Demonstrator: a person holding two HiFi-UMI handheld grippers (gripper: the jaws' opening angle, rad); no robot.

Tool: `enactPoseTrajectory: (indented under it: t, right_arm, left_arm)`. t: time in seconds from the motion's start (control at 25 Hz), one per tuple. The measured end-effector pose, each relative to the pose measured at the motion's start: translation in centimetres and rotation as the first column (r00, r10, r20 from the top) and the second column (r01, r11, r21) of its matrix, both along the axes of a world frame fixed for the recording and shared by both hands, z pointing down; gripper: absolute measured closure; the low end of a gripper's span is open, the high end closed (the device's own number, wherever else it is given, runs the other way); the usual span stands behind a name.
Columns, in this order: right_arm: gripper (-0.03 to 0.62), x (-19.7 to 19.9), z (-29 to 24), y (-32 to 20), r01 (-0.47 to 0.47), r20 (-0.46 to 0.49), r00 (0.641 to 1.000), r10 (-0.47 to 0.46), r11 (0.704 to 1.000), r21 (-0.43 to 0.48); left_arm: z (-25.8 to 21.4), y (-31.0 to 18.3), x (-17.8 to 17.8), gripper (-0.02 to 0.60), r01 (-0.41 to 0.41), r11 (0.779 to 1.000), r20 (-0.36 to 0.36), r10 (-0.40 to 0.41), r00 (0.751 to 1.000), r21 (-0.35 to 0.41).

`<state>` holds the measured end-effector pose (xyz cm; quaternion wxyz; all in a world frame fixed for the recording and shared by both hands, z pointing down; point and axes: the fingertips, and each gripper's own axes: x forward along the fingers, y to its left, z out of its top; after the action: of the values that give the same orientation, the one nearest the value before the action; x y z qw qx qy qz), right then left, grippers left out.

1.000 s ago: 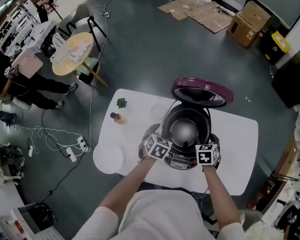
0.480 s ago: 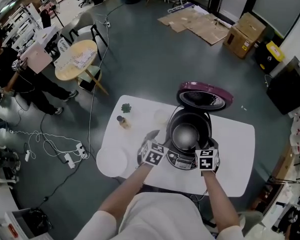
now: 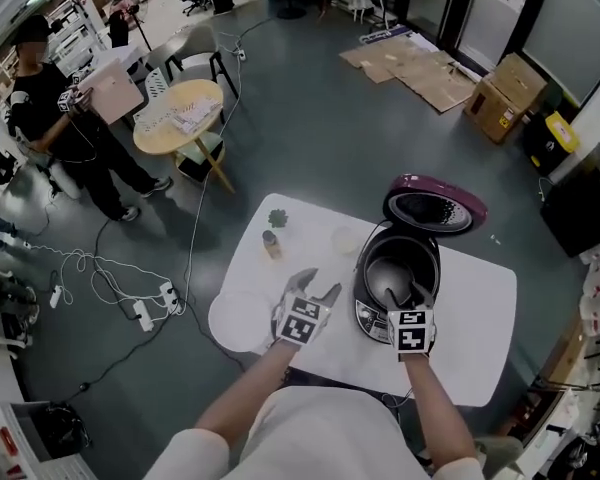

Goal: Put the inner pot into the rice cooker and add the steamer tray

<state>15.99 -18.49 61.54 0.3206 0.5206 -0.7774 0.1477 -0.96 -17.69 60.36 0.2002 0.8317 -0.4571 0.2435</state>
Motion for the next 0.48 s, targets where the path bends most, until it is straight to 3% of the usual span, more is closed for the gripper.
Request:
enactPoseTrajectory:
  t: [0.48]
  right_arm:
    - [0.359,-10.4,-1.8,1.3,0.177,0.058,0.982,-0.178,0.984,0.014]
  left_arm:
    - [-0.3,4.3,-8.3,0.322,0.15,0.989,-0.033,-0.15,0.988,-0.001]
